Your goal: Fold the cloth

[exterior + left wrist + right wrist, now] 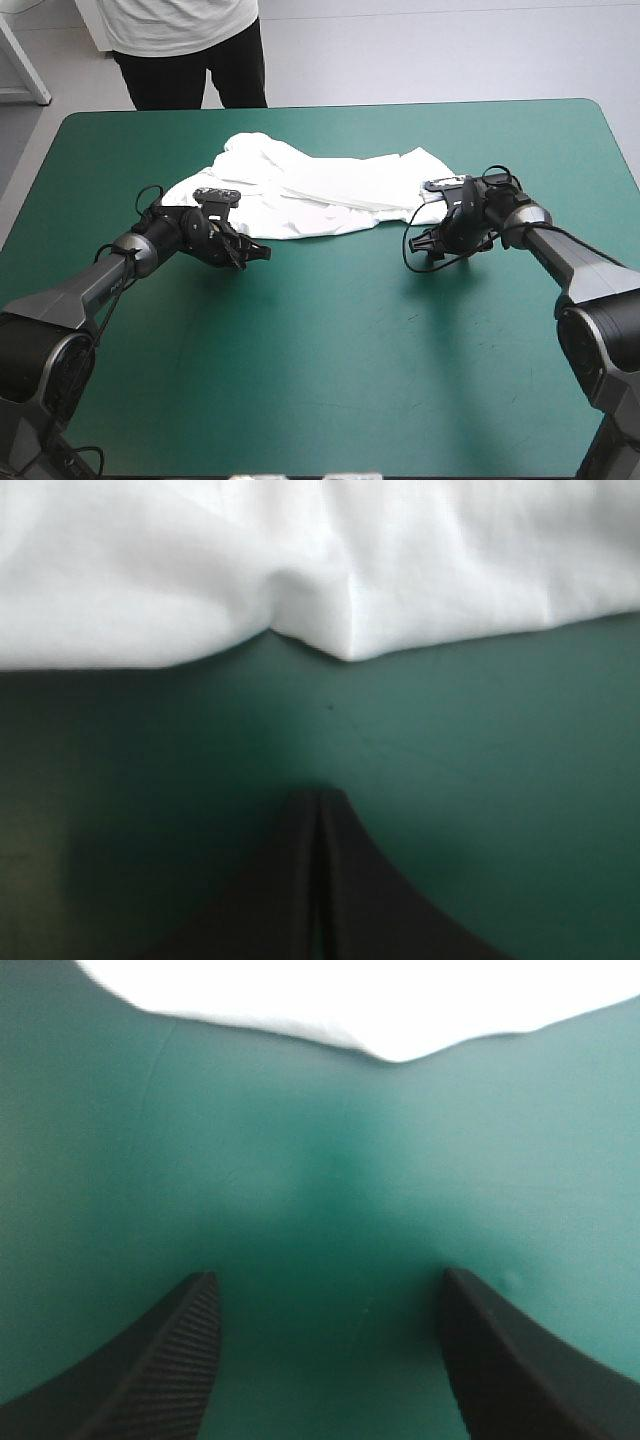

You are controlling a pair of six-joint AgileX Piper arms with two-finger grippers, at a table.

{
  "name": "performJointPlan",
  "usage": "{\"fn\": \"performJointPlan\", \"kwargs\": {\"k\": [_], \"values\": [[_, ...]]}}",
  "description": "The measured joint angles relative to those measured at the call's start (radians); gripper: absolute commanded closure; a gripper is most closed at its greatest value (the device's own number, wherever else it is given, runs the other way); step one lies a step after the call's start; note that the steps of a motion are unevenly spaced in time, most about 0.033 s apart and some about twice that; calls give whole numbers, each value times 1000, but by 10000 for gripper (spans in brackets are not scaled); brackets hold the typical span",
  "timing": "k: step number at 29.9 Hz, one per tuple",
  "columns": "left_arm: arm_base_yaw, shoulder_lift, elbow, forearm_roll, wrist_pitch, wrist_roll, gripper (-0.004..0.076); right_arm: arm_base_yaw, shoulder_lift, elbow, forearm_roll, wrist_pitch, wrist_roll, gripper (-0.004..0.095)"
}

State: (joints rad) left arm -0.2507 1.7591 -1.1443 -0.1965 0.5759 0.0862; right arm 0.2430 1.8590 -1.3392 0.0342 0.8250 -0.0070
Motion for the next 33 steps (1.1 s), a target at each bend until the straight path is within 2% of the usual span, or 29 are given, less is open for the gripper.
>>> {"fn": "performJointPlan", "kwargs": {"k": [14,19,27,29,31,33], "values": [[0,-4,-3,-24,7,-2,734,0,0,-19,1,19,7,318],[0,-52,-41,-24,35,6,734,4,-9,-92,20,109,7,318],[0,-132,-209,5,107,41,724,6,-74,-277,27,232,33,318],[0,-133,-251,37,124,42,676,6,-86,-293,27,241,43,319],[0,-129,-292,75,144,42,576,6,-95,-300,27,248,49,373],[0,-120,-330,98,167,43,447,6,-98,-300,27,258,53,539]]}}
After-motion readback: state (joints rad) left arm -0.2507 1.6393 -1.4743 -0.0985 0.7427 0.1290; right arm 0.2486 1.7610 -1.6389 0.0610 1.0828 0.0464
